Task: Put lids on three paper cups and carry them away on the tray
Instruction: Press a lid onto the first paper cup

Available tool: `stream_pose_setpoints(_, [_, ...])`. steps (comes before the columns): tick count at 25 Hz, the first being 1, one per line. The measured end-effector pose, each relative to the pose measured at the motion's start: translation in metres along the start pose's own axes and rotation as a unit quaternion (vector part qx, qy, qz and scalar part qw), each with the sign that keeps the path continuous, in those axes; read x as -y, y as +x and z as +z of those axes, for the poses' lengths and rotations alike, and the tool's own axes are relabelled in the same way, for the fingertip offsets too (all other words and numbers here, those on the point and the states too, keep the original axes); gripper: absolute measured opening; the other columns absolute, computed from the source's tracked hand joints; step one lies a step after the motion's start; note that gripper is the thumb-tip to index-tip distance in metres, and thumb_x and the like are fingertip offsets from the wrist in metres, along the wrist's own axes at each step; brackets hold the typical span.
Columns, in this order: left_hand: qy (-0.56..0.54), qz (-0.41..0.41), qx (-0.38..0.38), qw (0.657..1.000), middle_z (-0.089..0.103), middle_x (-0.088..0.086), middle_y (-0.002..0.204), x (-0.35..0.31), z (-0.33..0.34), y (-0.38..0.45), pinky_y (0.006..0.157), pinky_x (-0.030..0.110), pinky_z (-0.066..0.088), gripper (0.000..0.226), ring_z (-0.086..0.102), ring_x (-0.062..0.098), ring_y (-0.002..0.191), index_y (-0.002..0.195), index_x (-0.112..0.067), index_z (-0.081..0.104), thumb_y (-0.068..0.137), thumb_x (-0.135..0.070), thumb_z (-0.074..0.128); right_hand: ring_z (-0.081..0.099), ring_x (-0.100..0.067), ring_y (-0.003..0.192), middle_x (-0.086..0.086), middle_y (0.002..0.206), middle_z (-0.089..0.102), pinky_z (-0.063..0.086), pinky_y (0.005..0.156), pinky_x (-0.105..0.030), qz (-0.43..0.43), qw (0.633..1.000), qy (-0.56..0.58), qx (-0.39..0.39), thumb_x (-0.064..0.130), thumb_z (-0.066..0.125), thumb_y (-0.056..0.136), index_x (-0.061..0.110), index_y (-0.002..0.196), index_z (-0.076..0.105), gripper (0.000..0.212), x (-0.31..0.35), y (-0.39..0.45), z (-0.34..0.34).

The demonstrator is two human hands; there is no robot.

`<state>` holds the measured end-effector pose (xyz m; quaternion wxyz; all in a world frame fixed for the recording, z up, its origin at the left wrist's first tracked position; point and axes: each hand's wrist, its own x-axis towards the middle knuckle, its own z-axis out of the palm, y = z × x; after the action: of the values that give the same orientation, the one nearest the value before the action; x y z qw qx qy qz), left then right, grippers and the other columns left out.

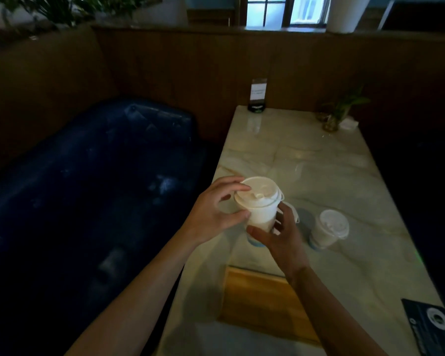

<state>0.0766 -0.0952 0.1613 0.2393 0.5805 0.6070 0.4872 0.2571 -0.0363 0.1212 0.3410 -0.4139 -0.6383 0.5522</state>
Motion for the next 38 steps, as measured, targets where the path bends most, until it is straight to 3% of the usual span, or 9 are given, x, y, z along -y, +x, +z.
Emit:
stream_pose_setpoints(3, [-0.036, -0.01, 0.008, 0.999, 0.054, -0.016, 0.139, -0.021, 0.009, -0.024, 0.111, 0.038, 0.045, 0.045, 0.05, 0.006, 0.133, 0.119, -0.027, 0.068, 0.076, -0.024, 0.08, 0.062, -0.021, 0.117, -0.003, 0.134, 0.061, 0.056, 0.097, -0.043, 0.016, 1.0, 0.019, -0.002, 0.005, 0.085, 0.073, 0.02, 0.141, 0.044, 0.081, 0.01, -0.035, -0.011])
stream_pose_setpoints(8, [-0.074, -0.022, 0.016, 0.997, 0.055, -0.019, 0.139, -0.041, 0.024, -0.059, 0.111, 0.042, 0.045, 0.042, 0.049, 0.007, 0.135, 0.115, -0.038, 0.068, 0.075, -0.034, 0.077, 0.064, -0.008, 0.109, 0.004, 0.128, 0.062, 0.058, 0.092, -0.034, 0.011, 0.999, 0.032, 0.002, 0.008, 0.087, 0.072, 0.028, 0.137, 0.042, 0.081, 0.011, -0.081, -0.027])
stream_pose_setpoints(12, [-0.113, -0.045, 0.05, 0.991, 0.055, -0.017, 0.14, -0.051, 0.038, -0.08, 0.109, 0.046, 0.047, 0.041, 0.05, 0.009, 0.135, 0.115, -0.039, 0.067, 0.075, -0.034, 0.077, 0.066, 0.0, 0.105, 0.017, 0.123, 0.058, 0.06, 0.079, -0.022, 0.006, 0.999, 0.037, 0.01, 0.013, 0.088, 0.071, 0.052, 0.121, 0.038, 0.08, 0.001, -0.11, -0.036])
stream_pose_setpoints(17, [-0.121, -0.045, 0.058, 0.99, 0.055, -0.016, 0.141, -0.057, 0.061, -0.101, 0.109, 0.046, 0.047, 0.04, 0.05, 0.01, 0.135, 0.118, -0.037, 0.066, 0.078, -0.034, 0.074, 0.066, -0.005, 0.112, 0.013, 0.126, 0.062, 0.061, 0.087, -0.033, 0.002, 0.998, 0.055, -0.017, 0.023, 0.09, 0.07, 0.04, 0.131, 0.038, 0.083, -0.01, -0.134, -0.048])
stream_pose_setpoints(20, [-0.086, -0.028, 0.04, 0.995, 0.054, -0.018, 0.142, -0.063, 0.071, -0.111, 0.107, 0.04, 0.048, 0.043, 0.049, 0.009, 0.136, 0.122, -0.038, 0.064, 0.08, -0.037, 0.073, 0.067, -0.008, 0.111, 0.013, 0.125, 0.064, 0.061, 0.087, -0.035, -0.002, 0.997, 0.064, -0.034, 0.041, 0.09, 0.061, 0.038, 0.136, 0.037, 0.092, -0.008, -0.144, -0.052])
stream_pose_setpoints(23, [0.0, 0.053, -0.029, 0.998, 0.054, -0.016, 0.138, -0.069, 0.078, -0.118, 0.104, 0.032, 0.05, 0.044, 0.052, 0.013, 0.132, 0.124, -0.035, 0.062, 0.082, -0.036, 0.074, 0.067, -0.006, 0.11, 0.013, 0.124, 0.063, 0.061, 0.084, -0.033, 0.0, 0.997, 0.055, -0.048, 0.048, 0.089, 0.057, 0.051, 0.13, 0.037, 0.089, -0.005, -0.15, -0.057])
stream_pose_setpoints(28, [0.141, 0.201, -0.122, 0.962, 0.059, -0.002, 0.114, -0.079, 0.093, -0.119, 0.085, 0.036, 0.056, 0.022, 0.064, 0.018, 0.101, 0.109, -0.021, 0.074, 0.087, -0.026, 0.076, 0.069, -0.005, 0.104, 0.015, 0.12, 0.063, 0.062, 0.084, -0.038, 0.003, 0.998, 0.023, -0.063, 0.058, 0.086, 0.053, 0.061, 0.122, 0.034, 0.086, -0.001, -0.149, -0.062])
stream_pose_setpoints(34, [0.166, 0.201, -0.135, 0.956, 0.065, 0.009, 0.104, -0.092, 0.1, -0.108, 0.078, 0.041, 0.058, 0.016, 0.067, 0.021, 0.094, 0.101, -0.011, 0.078, 0.088, -0.019, 0.073, 0.068, 0.006, 0.097, 0.039, 0.112, 0.061, 0.06, 0.07, -0.02, -0.018, 0.994, -0.014, -0.109, 0.056, 0.084, 0.059, 0.07, 0.115, 0.031, 0.078, 0.007, -0.142, -0.061])
stream_pose_setpoints(38, [0.173, 0.192, -0.15, 0.954, 0.067, 0.008, 0.098, -0.098, 0.104, -0.105, 0.078, 0.039, 0.058, 0.013, 0.068, 0.021, 0.091, 0.096, -0.008, 0.078, 0.087, -0.017, 0.075, 0.07, -0.002, 0.092, 0.022, 0.109, 0.068, 0.06, 0.07, -0.031, -0.018, 0.983, -0.083, -0.164, 0.056, 0.084, 0.055, 0.063, 0.119, 0.031, 0.083, 0.009, -0.136, -0.055])
